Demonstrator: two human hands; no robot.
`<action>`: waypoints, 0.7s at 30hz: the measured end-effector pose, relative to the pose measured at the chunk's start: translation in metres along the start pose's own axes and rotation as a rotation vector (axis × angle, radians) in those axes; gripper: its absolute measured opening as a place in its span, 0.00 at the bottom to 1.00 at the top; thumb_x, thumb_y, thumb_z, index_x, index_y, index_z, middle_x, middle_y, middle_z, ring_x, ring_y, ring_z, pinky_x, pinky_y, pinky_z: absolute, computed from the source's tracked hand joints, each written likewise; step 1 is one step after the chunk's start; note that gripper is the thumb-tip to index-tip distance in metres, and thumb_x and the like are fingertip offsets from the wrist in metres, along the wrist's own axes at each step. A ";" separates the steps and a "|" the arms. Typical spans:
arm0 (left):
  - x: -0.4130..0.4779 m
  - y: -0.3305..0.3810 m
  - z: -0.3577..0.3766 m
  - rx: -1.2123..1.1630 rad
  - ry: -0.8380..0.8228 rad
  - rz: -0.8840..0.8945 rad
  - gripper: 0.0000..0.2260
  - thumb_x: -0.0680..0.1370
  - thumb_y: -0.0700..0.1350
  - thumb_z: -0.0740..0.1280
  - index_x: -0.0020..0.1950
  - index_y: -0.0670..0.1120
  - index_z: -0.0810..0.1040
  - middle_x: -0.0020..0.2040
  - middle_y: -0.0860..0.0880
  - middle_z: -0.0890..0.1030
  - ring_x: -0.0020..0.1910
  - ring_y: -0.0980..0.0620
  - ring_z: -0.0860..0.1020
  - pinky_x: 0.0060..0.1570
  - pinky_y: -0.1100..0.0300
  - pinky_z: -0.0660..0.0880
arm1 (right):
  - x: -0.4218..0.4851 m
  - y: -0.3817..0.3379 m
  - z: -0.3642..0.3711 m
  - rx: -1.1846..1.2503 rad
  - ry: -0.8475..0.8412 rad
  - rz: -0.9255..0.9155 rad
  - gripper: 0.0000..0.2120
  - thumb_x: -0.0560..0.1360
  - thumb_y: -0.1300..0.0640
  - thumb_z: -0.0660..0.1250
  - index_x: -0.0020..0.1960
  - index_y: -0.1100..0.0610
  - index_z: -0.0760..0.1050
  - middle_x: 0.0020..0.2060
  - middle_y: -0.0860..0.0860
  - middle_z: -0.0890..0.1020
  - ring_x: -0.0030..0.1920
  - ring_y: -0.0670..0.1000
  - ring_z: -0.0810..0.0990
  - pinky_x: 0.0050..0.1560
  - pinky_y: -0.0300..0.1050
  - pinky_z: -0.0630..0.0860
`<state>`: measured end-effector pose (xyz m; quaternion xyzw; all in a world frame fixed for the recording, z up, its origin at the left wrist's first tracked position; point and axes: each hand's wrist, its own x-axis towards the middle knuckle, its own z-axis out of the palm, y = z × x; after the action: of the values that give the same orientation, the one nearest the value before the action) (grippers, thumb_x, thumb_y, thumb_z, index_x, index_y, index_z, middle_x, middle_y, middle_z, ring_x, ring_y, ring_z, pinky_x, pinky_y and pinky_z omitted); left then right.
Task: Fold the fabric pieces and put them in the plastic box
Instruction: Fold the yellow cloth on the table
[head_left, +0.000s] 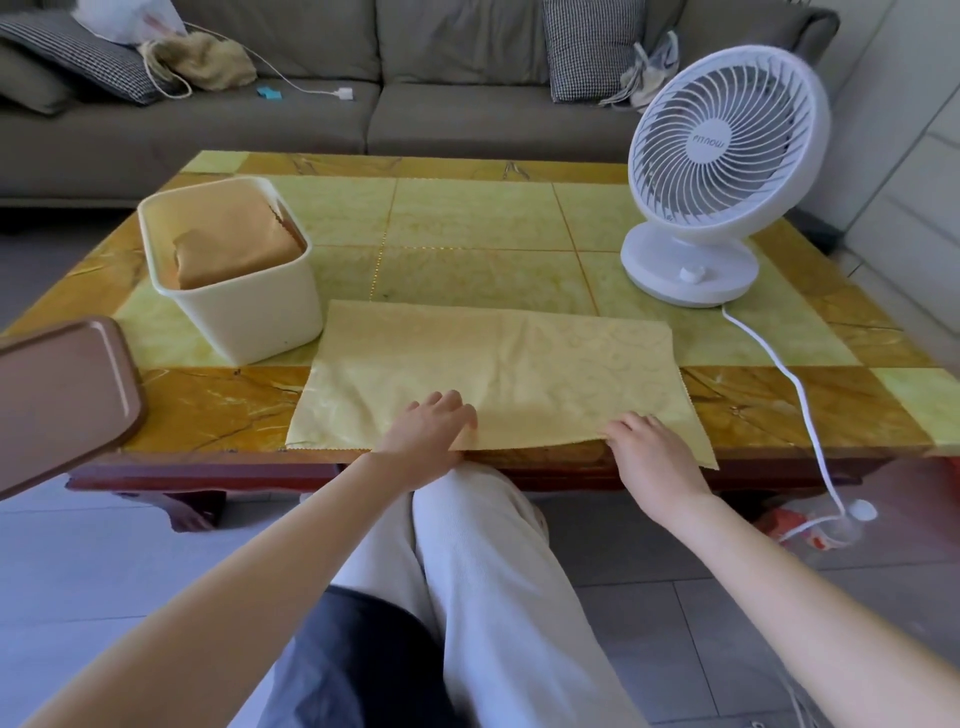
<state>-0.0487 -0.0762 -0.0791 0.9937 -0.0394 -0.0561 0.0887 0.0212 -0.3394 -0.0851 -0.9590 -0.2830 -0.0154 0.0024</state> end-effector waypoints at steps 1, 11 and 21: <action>-0.001 0.002 -0.002 0.023 0.007 -0.014 0.12 0.78 0.44 0.62 0.62 0.50 0.71 0.61 0.51 0.71 0.58 0.50 0.70 0.56 0.58 0.65 | 0.001 0.000 -0.005 -0.010 -0.001 0.005 0.12 0.81 0.59 0.54 0.60 0.56 0.73 0.54 0.50 0.78 0.51 0.51 0.74 0.46 0.42 0.72; -0.008 0.018 -0.050 -0.191 -0.286 -0.041 0.08 0.82 0.45 0.55 0.44 0.46 0.67 0.39 0.51 0.70 0.42 0.48 0.70 0.42 0.58 0.64 | 0.014 0.019 -0.060 0.107 -0.454 0.056 0.14 0.82 0.52 0.52 0.41 0.55 0.69 0.37 0.50 0.73 0.39 0.51 0.73 0.36 0.45 0.65; 0.057 0.012 -0.053 0.021 -0.085 -0.199 0.12 0.82 0.43 0.57 0.63 0.47 0.73 0.62 0.47 0.74 0.60 0.45 0.73 0.62 0.51 0.64 | 0.069 0.025 -0.064 -0.097 -0.177 0.098 0.15 0.82 0.58 0.51 0.52 0.58 0.76 0.50 0.55 0.80 0.51 0.58 0.78 0.46 0.47 0.73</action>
<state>0.0132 -0.0838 -0.0307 0.9903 0.0551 -0.1065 0.0704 0.0908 -0.3232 -0.0186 -0.9682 -0.2340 0.0557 -0.0683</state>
